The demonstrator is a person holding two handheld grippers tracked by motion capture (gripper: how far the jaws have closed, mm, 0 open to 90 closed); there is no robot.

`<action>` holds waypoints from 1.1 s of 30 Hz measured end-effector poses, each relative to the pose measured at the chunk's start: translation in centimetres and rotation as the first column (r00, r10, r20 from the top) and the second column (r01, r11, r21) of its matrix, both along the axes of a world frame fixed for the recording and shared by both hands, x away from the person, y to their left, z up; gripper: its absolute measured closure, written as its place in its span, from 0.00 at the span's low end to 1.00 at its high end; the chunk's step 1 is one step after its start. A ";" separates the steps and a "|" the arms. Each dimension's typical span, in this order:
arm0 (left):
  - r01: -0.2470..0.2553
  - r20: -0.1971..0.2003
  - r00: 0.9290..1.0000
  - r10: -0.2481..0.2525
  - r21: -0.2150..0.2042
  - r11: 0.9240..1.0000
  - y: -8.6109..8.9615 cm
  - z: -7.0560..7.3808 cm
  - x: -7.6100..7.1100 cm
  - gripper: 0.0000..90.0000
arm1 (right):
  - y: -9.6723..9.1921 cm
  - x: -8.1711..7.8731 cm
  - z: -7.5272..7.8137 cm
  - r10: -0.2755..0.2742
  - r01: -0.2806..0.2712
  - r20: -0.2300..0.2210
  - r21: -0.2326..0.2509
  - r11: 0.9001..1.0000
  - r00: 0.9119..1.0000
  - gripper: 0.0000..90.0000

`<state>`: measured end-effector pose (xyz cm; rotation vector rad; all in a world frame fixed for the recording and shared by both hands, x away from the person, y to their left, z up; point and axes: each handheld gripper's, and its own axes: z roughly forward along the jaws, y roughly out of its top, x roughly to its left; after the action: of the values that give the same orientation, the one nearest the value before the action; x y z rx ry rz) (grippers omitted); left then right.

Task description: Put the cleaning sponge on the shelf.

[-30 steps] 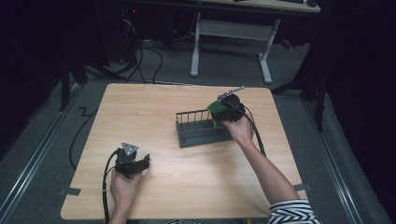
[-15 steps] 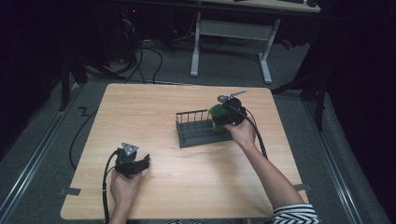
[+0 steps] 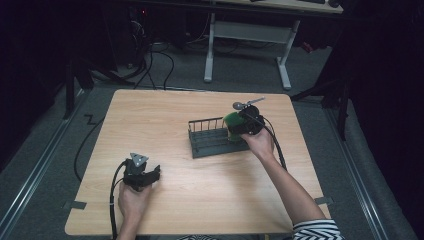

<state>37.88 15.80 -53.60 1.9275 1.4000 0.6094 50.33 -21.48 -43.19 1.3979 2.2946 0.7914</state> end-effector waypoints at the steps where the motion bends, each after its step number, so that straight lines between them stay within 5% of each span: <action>1: 0.000 0.000 1.000 0.000 0.000 1.000 0.0 0.0 0.0 0.37 | 0.0 0.0 0.0 0.000 0.000 0.000 0.000 1.000 1.000 0.31; 12: 0.000 0.000 1.000 0.000 0.000 1.000 0.0 0.0 0.0 0.37 | -0.7 -0.5 0.1 -0.010 0.009 0.027 0.038 0.999 1.000 0.23; 33: 0.000 0.000 1.000 0.000 0.000 1.000 0.0 0.0 0.0 0.37 | -3.7 -3.3 2.2 -0.023 0.009 0.103 0.133 0.991 0.994 0.26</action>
<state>37.89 15.79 -53.61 1.9277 1.3994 0.6097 47.04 -25.20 -40.95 1.3931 2.1839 1.0044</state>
